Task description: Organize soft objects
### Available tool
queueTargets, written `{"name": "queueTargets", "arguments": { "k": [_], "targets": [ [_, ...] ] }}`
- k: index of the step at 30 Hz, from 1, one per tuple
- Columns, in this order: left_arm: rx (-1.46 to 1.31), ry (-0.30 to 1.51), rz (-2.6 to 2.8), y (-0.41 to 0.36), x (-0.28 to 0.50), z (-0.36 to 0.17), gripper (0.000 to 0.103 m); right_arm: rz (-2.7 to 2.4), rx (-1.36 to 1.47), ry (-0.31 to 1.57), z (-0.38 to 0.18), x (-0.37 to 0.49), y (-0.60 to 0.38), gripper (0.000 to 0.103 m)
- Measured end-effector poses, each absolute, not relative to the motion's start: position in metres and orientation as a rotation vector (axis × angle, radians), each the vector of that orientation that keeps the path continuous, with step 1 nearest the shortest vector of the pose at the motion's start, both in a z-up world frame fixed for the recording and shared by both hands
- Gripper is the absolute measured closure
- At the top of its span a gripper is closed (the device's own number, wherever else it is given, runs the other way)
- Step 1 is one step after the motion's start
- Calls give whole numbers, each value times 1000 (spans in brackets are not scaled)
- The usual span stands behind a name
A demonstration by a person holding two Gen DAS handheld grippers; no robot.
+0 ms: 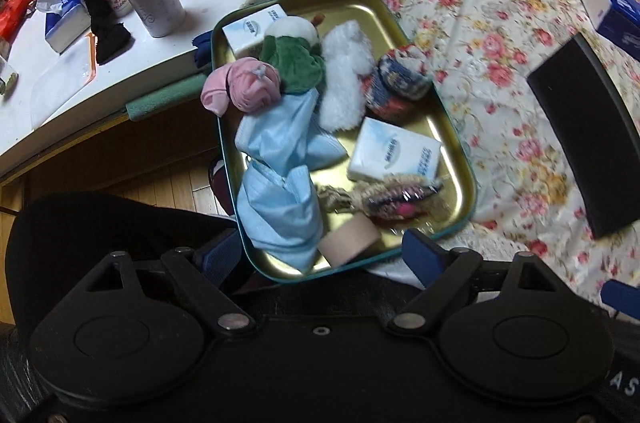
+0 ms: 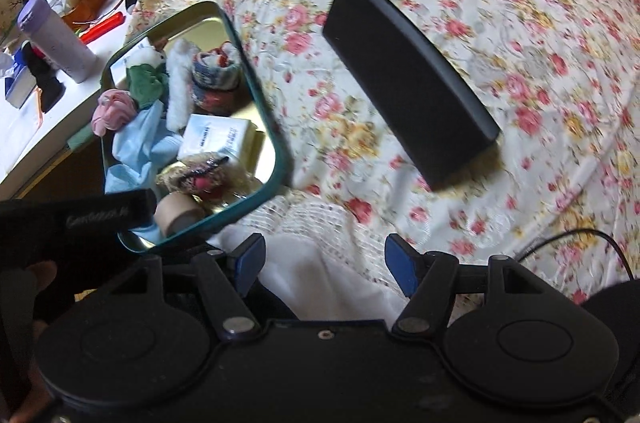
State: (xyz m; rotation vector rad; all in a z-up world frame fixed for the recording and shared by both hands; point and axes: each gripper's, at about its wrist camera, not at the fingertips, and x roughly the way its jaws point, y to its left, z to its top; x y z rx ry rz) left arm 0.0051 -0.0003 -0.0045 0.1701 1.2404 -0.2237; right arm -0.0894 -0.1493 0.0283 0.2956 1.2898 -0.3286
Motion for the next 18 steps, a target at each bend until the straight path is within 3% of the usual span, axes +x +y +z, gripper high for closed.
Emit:
{"name": "queueTargets", "arguments": {
  "k": [13, 18],
  "targets": [
    [190, 1220, -244, -9, -32, 8, 18, -343, 320, 1273, 34, -119, -161, 35],
    [196, 1186, -231, -9, -45, 15, 8, -339, 308, 1268, 36, -128, -159, 35]
  ]
}}
